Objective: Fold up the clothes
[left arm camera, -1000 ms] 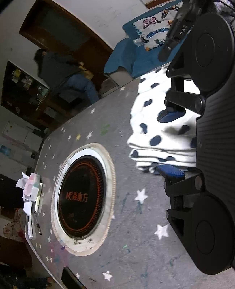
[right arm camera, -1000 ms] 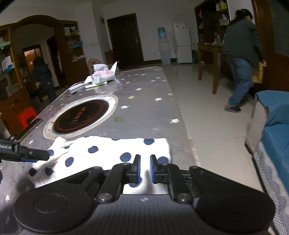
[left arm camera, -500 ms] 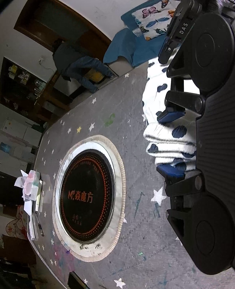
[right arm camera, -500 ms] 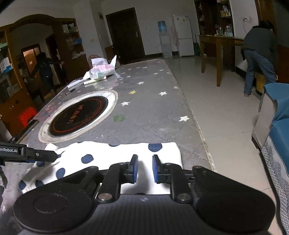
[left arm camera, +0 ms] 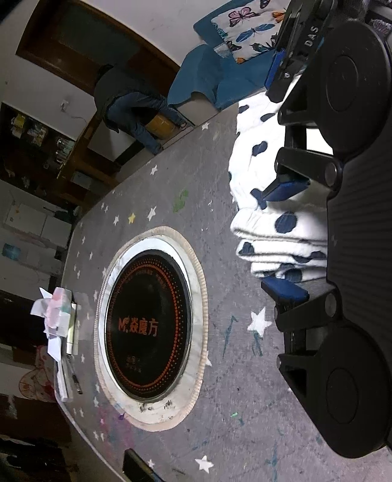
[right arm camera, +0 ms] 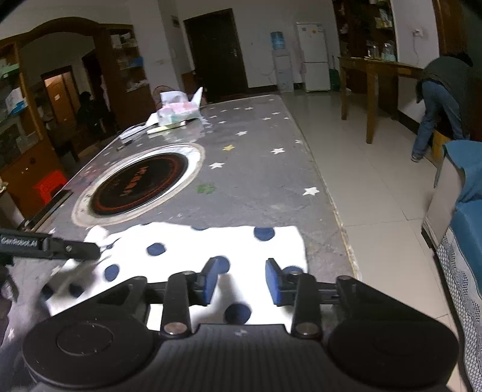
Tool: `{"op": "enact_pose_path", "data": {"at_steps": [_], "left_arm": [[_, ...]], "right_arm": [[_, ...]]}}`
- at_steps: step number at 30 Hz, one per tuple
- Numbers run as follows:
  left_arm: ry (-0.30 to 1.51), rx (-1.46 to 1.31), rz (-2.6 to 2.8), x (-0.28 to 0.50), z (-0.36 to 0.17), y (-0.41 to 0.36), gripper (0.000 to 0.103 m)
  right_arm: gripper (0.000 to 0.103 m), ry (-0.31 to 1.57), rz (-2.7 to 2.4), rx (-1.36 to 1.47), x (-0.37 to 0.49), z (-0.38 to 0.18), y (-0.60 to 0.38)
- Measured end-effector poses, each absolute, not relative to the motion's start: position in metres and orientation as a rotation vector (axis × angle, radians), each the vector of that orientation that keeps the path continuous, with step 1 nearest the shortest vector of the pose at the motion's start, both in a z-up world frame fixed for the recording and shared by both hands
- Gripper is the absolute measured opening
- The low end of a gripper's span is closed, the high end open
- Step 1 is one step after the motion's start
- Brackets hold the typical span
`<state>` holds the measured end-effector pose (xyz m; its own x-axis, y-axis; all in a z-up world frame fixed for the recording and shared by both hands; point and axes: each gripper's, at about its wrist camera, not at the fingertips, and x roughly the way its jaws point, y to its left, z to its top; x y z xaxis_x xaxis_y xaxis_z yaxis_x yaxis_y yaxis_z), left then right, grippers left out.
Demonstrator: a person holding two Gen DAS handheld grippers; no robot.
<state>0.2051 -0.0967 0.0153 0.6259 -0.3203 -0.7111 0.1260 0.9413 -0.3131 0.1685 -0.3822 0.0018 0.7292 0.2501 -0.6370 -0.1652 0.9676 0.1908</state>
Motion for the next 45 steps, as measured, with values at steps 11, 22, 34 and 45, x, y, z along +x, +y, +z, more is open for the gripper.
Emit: {"op": "enact_pose_path", "data": {"at_steps": [11, 22, 34, 45], "left_arm": [[0.811, -0.206, -0.282, 0.169, 0.023, -0.097, 0.086], [0.768, -0.178, -0.3, 0.139, 0.027, -0.094, 0.101], [0.72, -0.163, -0.337, 0.107, 0.032, -0.09, 0.103], [0.681, -0.16, -0.362, 0.08, 0.034, -0.088, 0.103]], "right_arm": [[0.062, 0.741, 0.258, 0.059, 0.122, -0.007, -0.369], [0.081, 0.715, 0.24, -0.007, 0.09, -0.01, -0.362], [0.101, 0.693, 0.225, 0.0, 0.067, -0.009, -0.356], [0.103, 0.665, 0.211, -0.001, 0.04, -0.006, -0.348]]}}
